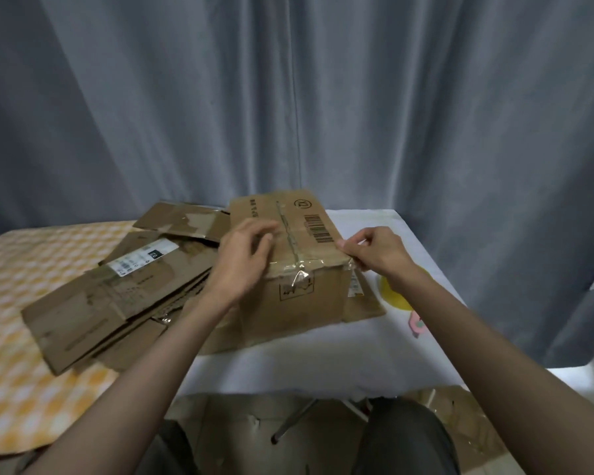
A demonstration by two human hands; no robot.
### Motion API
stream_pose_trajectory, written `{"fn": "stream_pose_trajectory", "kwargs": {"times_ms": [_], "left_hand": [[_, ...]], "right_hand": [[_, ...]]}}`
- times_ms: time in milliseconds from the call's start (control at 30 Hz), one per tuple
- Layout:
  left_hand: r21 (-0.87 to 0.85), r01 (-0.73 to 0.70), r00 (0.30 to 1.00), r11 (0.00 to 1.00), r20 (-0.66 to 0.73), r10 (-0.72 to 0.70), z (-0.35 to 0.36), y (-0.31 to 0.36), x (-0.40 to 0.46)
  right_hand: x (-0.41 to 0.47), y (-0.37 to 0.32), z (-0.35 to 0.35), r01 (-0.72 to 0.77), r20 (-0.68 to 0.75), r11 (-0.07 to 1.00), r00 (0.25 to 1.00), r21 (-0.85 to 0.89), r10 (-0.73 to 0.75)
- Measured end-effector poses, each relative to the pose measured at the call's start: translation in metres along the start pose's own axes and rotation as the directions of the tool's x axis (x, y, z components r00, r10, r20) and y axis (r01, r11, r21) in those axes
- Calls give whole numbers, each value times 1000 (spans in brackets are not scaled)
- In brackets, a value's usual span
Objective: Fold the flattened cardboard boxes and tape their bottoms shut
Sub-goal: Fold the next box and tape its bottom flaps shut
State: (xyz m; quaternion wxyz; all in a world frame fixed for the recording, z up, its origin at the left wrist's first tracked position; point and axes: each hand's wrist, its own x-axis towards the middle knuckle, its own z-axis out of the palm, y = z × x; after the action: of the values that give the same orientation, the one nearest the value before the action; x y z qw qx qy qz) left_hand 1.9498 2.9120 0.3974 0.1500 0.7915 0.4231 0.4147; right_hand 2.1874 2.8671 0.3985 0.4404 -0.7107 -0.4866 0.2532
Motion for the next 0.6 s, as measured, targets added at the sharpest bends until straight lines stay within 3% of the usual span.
{"fn": "stream_pose_trajectory", "kwargs": {"times_ms": [67,167,267,367,433,500,600], "left_hand": [[-60,102,995,993,-12,-103,-8,-18,-17],[-333,274,962,902,83,-261,-4,-19,-33],[-536,294,940,791,13,-340,12,-7,-40],[-635,283,903,719,-75,-423,24,-2,-45],[-545,250,940,800,-62,-336,22,-7,-46],[-306,124,991,944,-11,-134,16,-23,-42],[-47,-119,986,992,113,124,8,-43,-35]], "right_hand": [[-2,4,3,-1,-36,1000,999,-2,1],[-3,0,8,7,-83,998,996,-56,-12],[-4,-2,10,-7,-121,996,993,-87,-3],[-8,-2,17,-22,-169,996,986,-86,7],[-12,-4,19,7,-182,994,983,-106,-27],[-16,-6,13,48,-148,996,987,-78,-59],[-22,-4,0,150,-40,989,988,-8,-151]]}}
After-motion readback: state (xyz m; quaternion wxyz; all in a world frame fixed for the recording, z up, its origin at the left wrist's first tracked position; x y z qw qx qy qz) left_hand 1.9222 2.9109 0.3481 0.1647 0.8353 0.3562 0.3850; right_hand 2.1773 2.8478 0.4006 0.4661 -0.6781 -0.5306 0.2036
